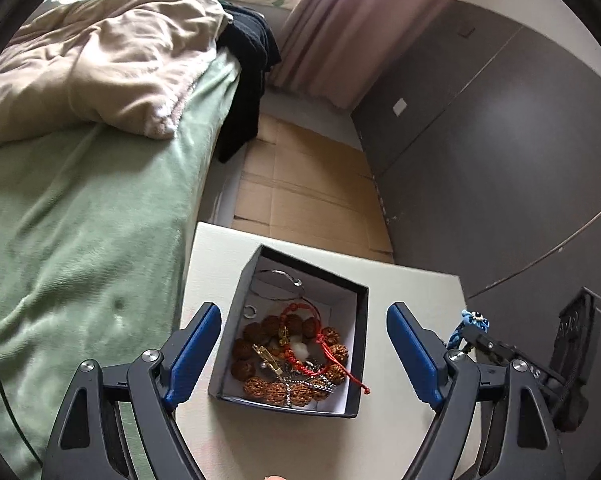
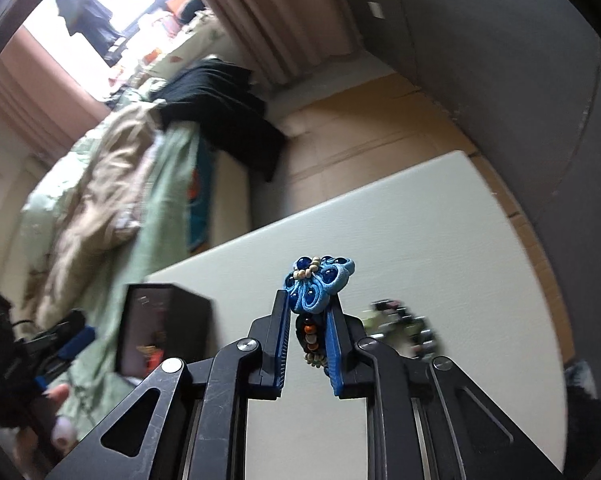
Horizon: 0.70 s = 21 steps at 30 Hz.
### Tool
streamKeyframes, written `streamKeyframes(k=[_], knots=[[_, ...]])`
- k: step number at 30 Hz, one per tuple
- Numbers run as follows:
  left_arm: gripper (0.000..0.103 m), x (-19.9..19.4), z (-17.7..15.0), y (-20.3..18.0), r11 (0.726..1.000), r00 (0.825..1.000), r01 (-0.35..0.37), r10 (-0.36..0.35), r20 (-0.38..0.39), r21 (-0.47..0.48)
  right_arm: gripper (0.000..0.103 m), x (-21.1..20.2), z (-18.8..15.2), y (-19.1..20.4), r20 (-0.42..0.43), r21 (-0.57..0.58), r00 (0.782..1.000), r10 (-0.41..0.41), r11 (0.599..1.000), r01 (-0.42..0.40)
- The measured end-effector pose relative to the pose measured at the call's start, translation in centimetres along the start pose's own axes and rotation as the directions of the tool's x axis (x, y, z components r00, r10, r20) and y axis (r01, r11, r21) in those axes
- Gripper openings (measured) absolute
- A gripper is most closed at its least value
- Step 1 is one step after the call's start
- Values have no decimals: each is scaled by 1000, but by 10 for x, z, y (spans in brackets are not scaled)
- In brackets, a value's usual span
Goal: Organize jewelry
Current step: 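Lower the blue flower-bead bracelet into the black box with the right tool and release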
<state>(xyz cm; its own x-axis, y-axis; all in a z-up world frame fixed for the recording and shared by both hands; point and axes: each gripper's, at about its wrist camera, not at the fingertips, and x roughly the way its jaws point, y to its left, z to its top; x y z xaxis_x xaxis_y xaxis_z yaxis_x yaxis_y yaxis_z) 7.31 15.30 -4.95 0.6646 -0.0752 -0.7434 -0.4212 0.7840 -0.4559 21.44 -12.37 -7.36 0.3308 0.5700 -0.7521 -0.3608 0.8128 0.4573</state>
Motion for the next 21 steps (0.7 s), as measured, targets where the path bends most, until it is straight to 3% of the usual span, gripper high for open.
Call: streamKeyframes(k=[8, 15, 16, 17, 19, 21], knots=[[85, -20, 7, 12, 999, 999, 20, -19, 37, -25, 18, -1, -13, 69, 42, -82, 973, 229, 971, -225], [85, -33, 14, 31, 998, 998, 17, -13, 65, -61, 20, 15, -21, 113, 57, -78, 939, 338, 940, -334], [85, -35, 15, 35, 997, 997, 21, -15, 73, -77, 31, 18, -21, 116, 54, -73, 931, 362, 931, -358], [85, -36, 16, 37, 996, 997, 22, -15, 77, -86, 57, 23, -22, 121, 35, -68, 918, 396, 917, -393], [85, -37, 16, 41, 995, 996, 21, -13, 83, -100, 91, 29, -25, 124, 9, -61, 918, 395, 917, -394], [85, -36, 16, 40, 995, 997, 15, -8, 76, -94, 95, 35, -24, 121, -6, -51, 939, 345, 937, -345]])
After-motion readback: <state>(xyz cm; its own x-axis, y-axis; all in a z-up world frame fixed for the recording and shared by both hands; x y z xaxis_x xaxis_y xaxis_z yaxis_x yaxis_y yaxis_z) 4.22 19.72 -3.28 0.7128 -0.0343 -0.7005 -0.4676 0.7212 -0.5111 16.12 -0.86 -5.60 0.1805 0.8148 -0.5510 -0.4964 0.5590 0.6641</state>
